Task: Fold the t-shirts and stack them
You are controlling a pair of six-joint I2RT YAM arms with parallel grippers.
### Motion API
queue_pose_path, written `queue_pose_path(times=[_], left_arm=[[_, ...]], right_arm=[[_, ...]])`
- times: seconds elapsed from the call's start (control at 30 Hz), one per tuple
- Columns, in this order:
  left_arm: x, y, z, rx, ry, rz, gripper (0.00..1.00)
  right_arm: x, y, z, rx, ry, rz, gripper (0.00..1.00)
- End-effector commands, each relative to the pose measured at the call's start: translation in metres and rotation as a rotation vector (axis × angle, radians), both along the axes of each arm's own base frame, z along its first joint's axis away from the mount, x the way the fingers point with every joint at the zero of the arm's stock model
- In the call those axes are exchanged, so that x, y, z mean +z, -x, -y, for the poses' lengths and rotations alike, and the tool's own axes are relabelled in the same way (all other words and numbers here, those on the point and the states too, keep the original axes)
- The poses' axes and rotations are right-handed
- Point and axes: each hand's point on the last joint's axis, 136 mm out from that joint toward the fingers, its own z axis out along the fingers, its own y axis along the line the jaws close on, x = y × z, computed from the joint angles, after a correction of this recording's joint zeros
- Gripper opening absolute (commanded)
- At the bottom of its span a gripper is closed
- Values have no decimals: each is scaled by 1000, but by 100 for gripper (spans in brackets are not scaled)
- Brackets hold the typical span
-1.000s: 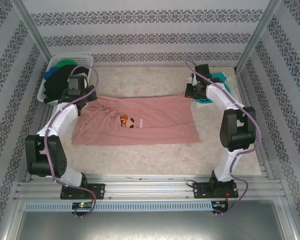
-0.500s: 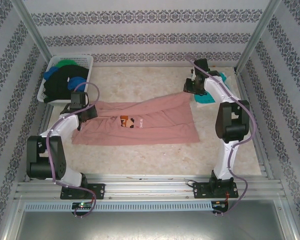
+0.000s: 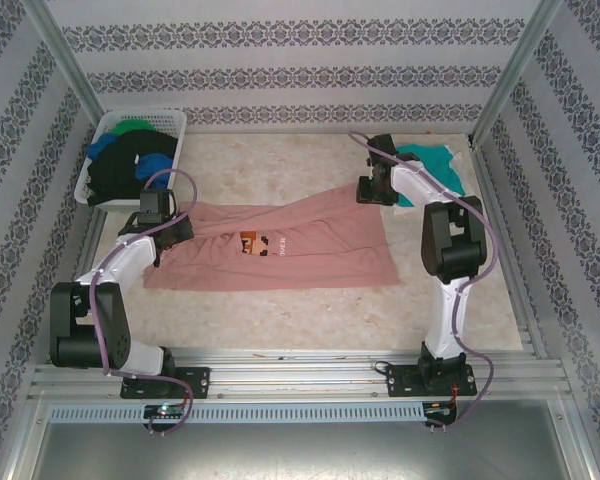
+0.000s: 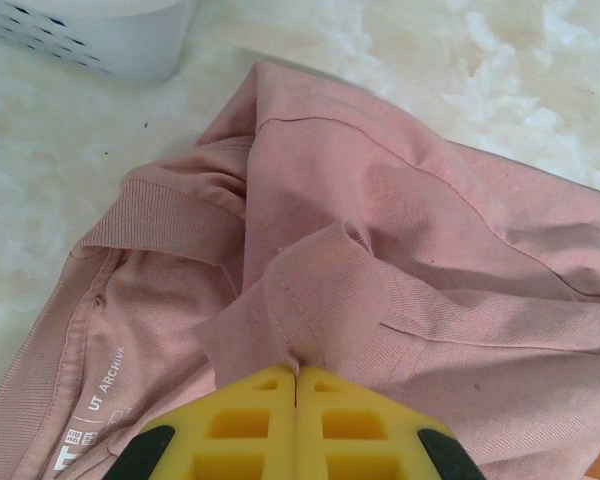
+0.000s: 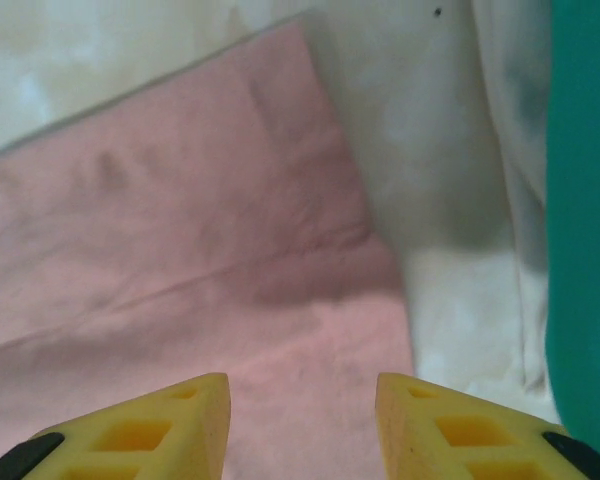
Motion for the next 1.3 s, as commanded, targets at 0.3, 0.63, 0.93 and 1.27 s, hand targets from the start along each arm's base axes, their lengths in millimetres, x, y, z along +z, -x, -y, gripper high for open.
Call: queue_pose_path(times=[0.3, 0.63, 0.93, 1.27], left_arm=[[5, -6, -1, 6, 18, 37, 0], [7, -8, -1, 8, 19, 47, 0], [11, -9, -3, 7, 7, 48, 0], [15, -9, -4, 1, -6, 48, 0]], right_arm=[[-25, -47, 7, -7, 16, -61, 44], [-36, -31, 4, -25, 62, -140, 46], [-29, -38, -3, -10, 30, -115, 24], [-28, -42, 7, -42, 35, -99, 15]])
